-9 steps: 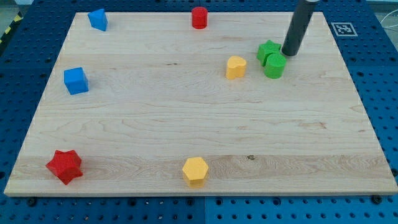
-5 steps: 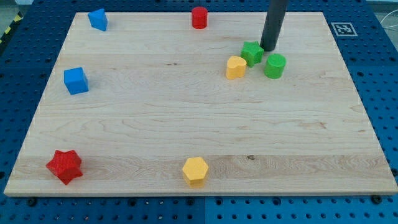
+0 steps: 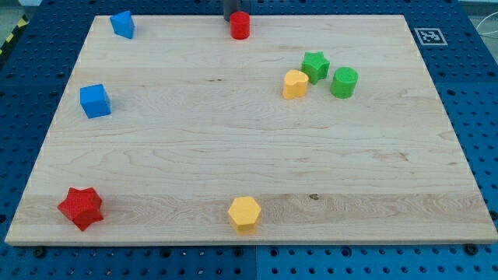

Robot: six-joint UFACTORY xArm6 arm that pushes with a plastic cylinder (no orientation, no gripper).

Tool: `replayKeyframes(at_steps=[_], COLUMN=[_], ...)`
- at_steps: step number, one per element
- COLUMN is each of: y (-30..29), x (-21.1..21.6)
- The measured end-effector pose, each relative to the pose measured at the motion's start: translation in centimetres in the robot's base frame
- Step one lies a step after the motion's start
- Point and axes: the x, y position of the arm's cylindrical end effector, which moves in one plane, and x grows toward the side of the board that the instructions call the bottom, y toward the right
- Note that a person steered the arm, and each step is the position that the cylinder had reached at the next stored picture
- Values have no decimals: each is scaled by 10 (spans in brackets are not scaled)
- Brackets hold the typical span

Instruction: Slide red circle towards center

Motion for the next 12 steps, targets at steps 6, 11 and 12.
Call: replayKeyframes(at_steps=[6, 11, 12], y=[23, -10, -6], x=[43, 68, 75])
